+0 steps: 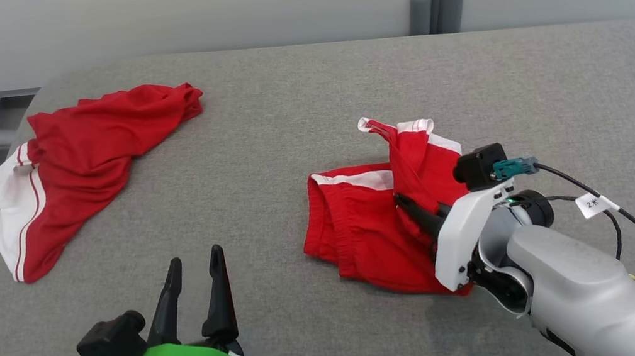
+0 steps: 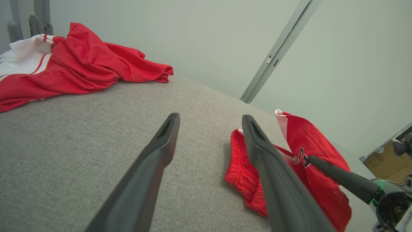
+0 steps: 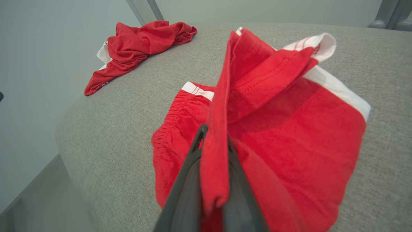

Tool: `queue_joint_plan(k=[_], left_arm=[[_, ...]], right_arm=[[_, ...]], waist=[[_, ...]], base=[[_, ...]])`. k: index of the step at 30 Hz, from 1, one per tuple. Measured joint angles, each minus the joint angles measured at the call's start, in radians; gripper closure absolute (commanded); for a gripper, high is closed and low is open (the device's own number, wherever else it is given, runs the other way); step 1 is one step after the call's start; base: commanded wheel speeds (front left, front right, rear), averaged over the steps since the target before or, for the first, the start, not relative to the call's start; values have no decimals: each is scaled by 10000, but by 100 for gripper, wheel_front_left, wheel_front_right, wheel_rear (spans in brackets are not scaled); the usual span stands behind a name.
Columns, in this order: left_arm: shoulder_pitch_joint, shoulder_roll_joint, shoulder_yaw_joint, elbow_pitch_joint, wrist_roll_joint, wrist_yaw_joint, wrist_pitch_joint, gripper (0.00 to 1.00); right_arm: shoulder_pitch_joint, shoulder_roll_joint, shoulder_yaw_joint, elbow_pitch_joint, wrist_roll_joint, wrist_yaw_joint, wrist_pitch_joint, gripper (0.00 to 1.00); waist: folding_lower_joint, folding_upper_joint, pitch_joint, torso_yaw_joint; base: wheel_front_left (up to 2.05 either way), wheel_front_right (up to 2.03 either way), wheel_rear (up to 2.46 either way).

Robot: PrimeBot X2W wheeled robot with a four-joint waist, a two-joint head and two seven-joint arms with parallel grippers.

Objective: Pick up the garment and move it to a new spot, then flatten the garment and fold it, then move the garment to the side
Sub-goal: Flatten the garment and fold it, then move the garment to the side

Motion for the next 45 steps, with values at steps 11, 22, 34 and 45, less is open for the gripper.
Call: queue_joint_plan(k=[11, 22, 34, 45], left_arm=[[273, -38, 15, 0, -79, 6, 0, 0], [553, -35, 121, -174, -81, 82, 0, 0], [768, 42, 353, -391, -79, 86, 0, 0], [776, 44, 272, -903, -25, 88, 90, 0]], right_arm=[[-175, 247, 481, 523, -144, -31, 1053, 100], [-719, 355, 861, 508, -566, -102, 1319, 0], [-1102, 499, 213, -280, -391, -228, 355, 0], [-573, -924, -1250, 836, 775, -809, 224, 0]], waist=[[0, 0, -273, 656], [0, 0, -470, 746], [0, 0, -480, 379], [0, 0, -4, 216]], base=[[0, 0, 0], [0, 0, 0], [0, 0, 0], [0, 0, 0]])
